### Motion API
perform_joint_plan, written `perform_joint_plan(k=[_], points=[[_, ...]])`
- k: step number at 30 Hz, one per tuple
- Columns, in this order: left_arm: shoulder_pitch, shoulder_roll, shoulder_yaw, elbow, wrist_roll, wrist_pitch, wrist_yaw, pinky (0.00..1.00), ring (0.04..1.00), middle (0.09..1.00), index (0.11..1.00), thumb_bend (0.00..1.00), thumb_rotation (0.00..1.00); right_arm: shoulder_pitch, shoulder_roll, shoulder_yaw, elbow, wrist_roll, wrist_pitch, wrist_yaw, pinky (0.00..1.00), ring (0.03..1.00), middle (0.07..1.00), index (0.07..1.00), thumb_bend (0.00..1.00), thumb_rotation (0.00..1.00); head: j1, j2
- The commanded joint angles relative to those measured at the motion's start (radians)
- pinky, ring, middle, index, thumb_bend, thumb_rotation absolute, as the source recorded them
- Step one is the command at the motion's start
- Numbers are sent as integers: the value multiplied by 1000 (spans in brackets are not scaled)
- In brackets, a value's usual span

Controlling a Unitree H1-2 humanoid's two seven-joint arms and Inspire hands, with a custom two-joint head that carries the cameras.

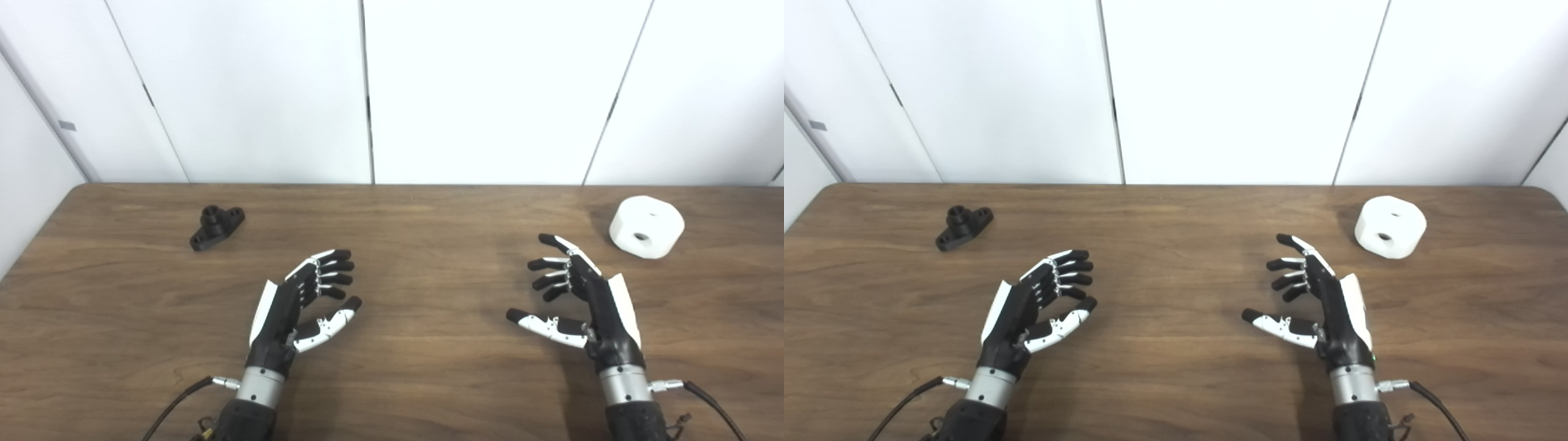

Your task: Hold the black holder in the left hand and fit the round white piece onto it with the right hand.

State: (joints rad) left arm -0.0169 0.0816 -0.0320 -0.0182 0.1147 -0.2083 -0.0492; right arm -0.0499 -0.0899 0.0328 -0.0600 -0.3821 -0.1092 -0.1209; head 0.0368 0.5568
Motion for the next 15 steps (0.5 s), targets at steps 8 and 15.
perform_joint_plan(k=[8,15], points=[[-21,5,1,15,-7,-50,5,602,685,740,759,481,0,-19,-3,-1,-30,-2,-30,-15,437,548,657,815,619,0,0,4],[-19,0,-1,3,-7,-34,5,611,690,741,760,490,0,-21,-6,-2,-26,2,-37,-14,442,553,655,812,619,0,3,4]])
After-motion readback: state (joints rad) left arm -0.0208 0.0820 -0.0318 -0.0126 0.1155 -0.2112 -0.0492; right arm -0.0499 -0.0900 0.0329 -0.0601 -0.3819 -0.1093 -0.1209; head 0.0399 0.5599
